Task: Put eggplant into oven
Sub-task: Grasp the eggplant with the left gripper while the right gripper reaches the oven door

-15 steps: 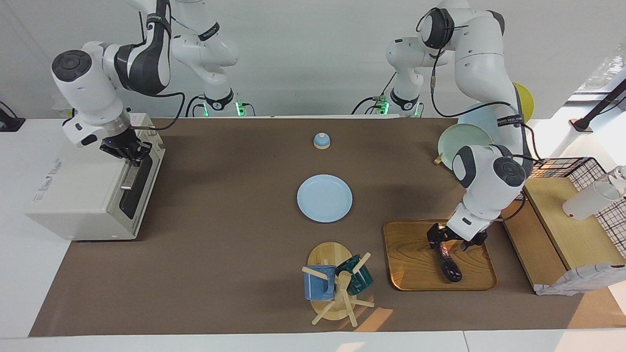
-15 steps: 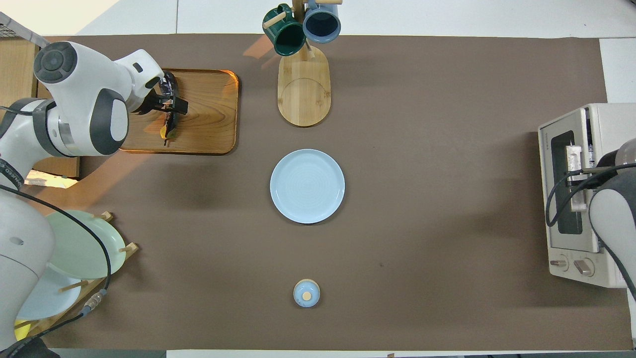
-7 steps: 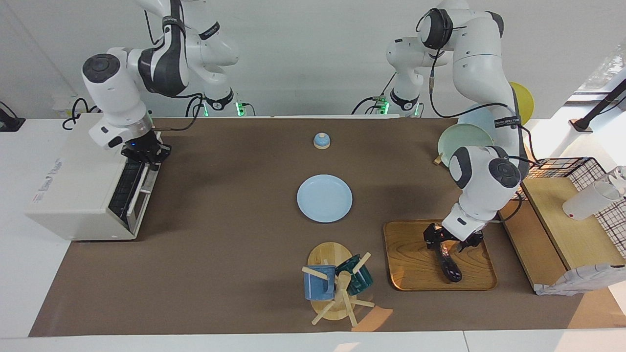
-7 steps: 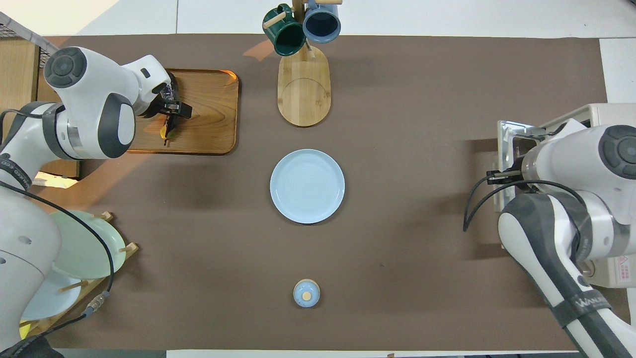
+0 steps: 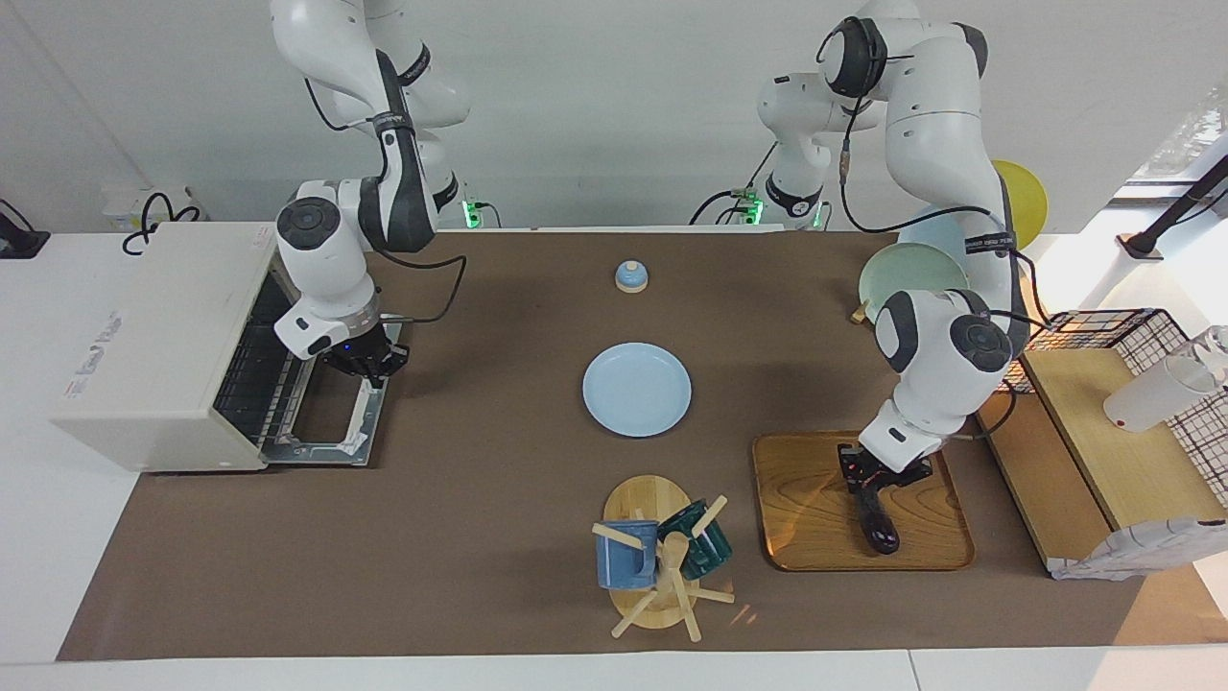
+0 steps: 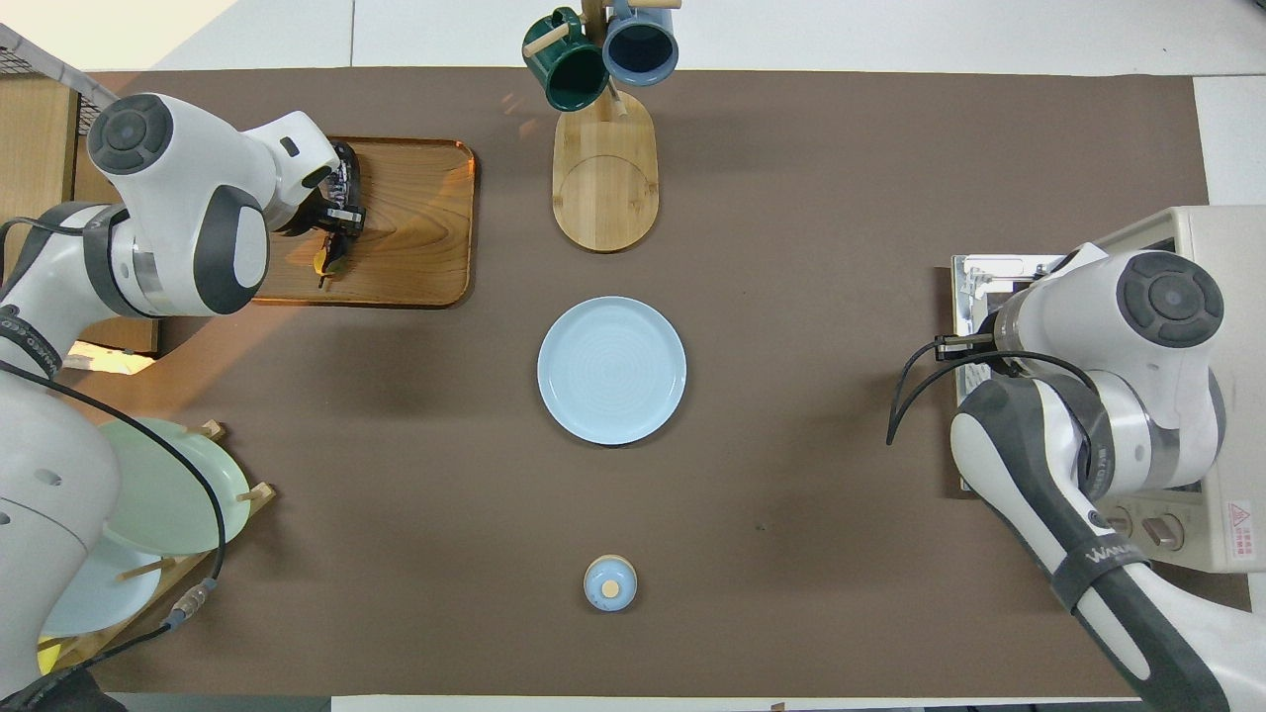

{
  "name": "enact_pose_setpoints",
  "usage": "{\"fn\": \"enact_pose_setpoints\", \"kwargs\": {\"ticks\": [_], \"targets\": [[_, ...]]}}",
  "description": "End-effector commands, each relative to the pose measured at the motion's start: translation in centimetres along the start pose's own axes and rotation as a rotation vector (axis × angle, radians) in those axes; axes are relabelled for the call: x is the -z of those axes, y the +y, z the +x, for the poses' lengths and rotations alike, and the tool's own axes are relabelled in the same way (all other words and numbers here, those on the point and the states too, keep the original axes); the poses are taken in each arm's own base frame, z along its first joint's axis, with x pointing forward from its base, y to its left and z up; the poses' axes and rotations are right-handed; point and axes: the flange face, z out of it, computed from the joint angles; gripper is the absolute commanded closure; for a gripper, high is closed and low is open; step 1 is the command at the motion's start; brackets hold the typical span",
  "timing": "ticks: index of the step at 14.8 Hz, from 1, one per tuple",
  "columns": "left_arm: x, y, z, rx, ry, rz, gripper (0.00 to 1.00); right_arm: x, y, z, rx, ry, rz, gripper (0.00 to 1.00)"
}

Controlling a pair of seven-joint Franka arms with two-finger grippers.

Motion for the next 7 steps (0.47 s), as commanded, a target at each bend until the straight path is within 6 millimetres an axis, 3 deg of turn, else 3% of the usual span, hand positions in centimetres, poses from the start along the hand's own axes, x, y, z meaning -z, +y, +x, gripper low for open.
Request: {"fn": "enact_pose_setpoints", "kwargs": {"ticks": [1, 3, 4, 5, 7], "targets": [[3.9, 0.6, 0.2, -0.013, -0.025, -0.008, 1.0, 1.2, -2.4, 0.0, -0.054, -0.028, 0.073, 1.0], [7.7, 1.8, -0.6, 0.014, -0.037, -0.06, 1.0, 1.3, -3.2, -0.2, -0.073, -0.049, 0.115, 1.0], [9.3, 3.3, -1.0, 0.01, -0.049, -0.086, 1.0, 1.4, -4.5, -0.4, -0.051, -0.05, 0.116, 0.95], [10.6, 4.0, -1.4, 0.012, -0.068, -0.096, 1.0, 1.8, -5.6, -0.6, -0.034, -0.046, 0.118, 0.77], [12.5, 8.5, -1.9, 0.042, -0.092, -0.098, 1.0, 2.1, -5.7, -0.6, -0.03, -0.043, 0.119, 0.28]]}}
